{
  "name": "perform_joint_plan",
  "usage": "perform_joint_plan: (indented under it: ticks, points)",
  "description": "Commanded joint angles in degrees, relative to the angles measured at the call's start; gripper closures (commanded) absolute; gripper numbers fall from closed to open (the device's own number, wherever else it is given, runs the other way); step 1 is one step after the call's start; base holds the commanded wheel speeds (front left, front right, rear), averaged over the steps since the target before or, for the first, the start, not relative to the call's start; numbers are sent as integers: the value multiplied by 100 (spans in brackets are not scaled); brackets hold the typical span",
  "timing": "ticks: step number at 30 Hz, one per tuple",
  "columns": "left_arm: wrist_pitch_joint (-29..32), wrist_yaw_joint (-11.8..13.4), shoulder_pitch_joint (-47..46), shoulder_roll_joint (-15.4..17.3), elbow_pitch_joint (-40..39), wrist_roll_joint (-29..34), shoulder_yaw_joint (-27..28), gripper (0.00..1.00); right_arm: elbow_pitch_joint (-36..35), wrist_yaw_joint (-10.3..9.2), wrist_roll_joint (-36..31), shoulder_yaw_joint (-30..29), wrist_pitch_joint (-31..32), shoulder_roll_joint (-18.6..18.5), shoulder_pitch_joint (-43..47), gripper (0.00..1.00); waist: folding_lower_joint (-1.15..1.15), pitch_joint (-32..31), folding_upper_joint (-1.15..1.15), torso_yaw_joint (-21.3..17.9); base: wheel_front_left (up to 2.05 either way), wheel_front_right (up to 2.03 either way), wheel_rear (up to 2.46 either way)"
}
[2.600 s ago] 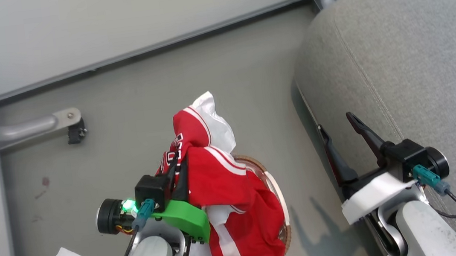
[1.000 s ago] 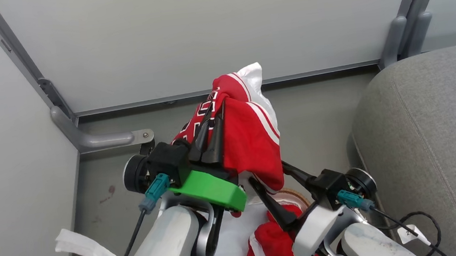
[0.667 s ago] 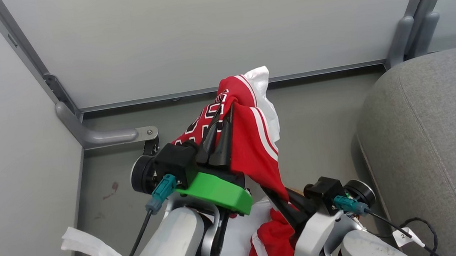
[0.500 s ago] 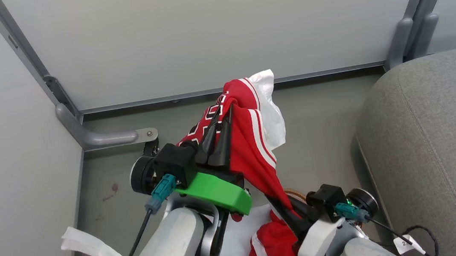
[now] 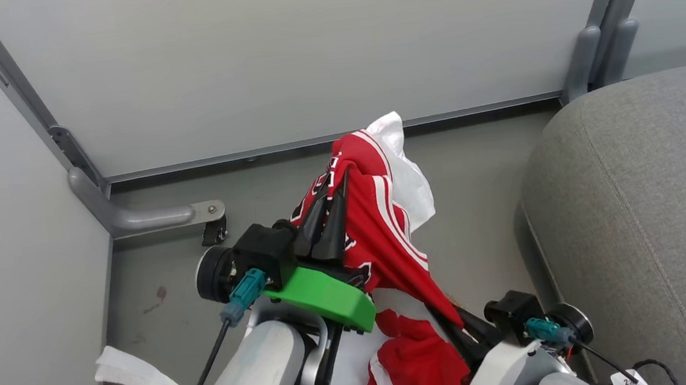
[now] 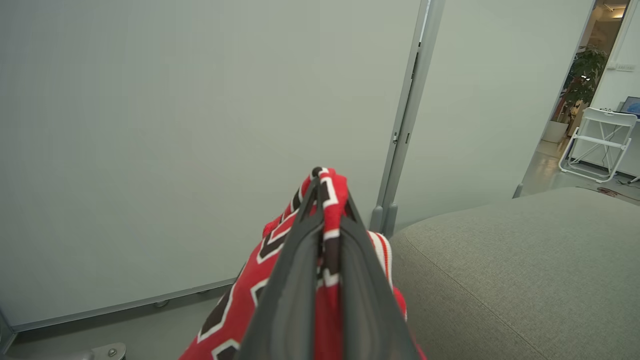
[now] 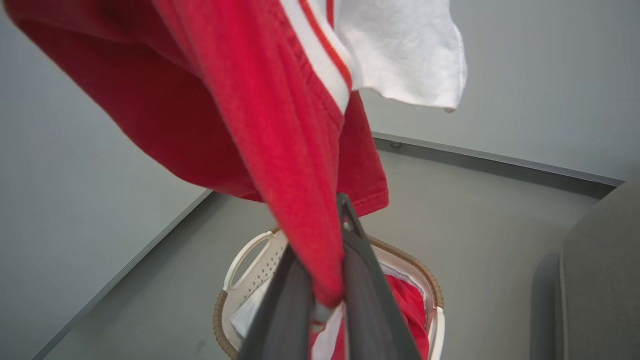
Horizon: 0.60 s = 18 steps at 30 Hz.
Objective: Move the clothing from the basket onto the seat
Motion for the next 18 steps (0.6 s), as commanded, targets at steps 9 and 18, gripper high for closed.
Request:
perform_joint_plan:
  ticks: [9, 18]
  points:
    - [-45, 110, 49, 24, 44, 261, 321, 0, -857, -10, 64, -412, 22, -63, 138, 100, 0, 91, 0, -439, 0, 0, 0]
    - [-45, -11, 231, 23, 260, 531, 711, 0, -1618, -9, 210, -690, 21, -71, 129, 100, 0, 232, 0, -1356, 0, 0, 0]
